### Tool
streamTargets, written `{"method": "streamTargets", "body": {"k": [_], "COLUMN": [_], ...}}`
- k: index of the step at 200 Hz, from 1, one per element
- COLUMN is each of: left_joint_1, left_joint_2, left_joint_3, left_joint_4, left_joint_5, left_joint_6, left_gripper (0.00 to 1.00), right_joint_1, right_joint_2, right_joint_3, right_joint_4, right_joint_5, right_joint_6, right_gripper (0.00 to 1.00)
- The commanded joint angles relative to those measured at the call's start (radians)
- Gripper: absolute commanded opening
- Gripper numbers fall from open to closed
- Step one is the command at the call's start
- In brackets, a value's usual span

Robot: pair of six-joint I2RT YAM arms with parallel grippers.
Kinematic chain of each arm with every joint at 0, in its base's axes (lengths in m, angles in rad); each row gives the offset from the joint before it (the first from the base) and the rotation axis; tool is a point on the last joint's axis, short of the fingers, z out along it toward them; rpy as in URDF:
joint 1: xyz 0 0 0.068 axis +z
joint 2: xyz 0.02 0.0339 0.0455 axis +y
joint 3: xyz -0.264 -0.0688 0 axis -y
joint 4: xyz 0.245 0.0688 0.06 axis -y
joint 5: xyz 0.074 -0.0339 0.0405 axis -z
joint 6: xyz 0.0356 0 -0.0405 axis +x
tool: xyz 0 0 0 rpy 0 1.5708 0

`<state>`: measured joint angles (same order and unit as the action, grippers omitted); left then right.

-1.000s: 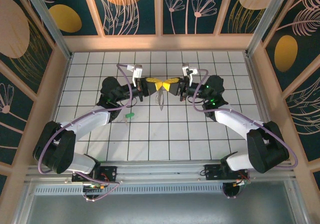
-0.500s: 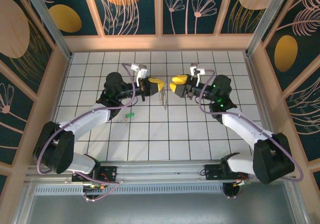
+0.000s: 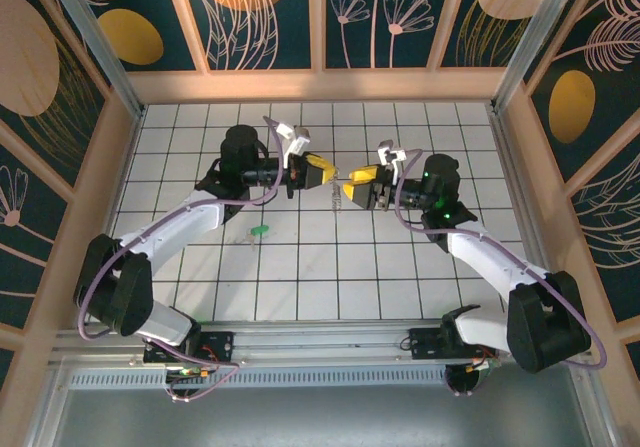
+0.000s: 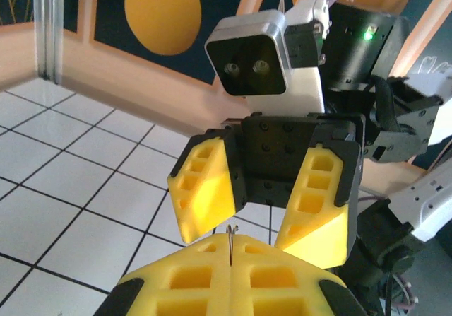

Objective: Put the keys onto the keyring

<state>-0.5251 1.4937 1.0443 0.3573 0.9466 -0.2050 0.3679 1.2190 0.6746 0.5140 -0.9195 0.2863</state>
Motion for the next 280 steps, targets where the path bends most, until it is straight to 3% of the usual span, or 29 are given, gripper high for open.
{"method": "streamTargets", "body": {"k": [1,165,197,240,280], "left_joint_1": [-0.006,-0.018,-0.022,-0.028,-0.032], "left_joint_2": [0.010,0.007,0.008,0.013,0.015], "left_joint_3": [0.036,0.040,0.044,0.049,0.051], "left_joint_4": [-0.061,-0.072,-0.073,-0.072,-0.072], "left_joint_5": [0.054,0.113,0.113,0.113,0.113], "left_joint_6": [0.067,0.081,0.081,0.079,0.079], "left_gripper": [0.00,0.00,0.00,0.00,0.00], "right_joint_1": [-0.005,0.006,0.014,0.024,0.029], "right_joint_2": [-0.036,0.021,0.037,0.051,0.052], "right_joint_3": [0.000,0.072,0.084,0.089,0.090], "right_joint_4": [-0.011,0.075,0.087,0.100,0.108], "right_joint_5": [-0.046,-0.137,-0.137,-0.142,-0.143], "right_joint_6": [-0.035,0.021,0.027,0.031,0.034], "right_gripper": [0.56,0.43,0.35,0.33,0.12]}}
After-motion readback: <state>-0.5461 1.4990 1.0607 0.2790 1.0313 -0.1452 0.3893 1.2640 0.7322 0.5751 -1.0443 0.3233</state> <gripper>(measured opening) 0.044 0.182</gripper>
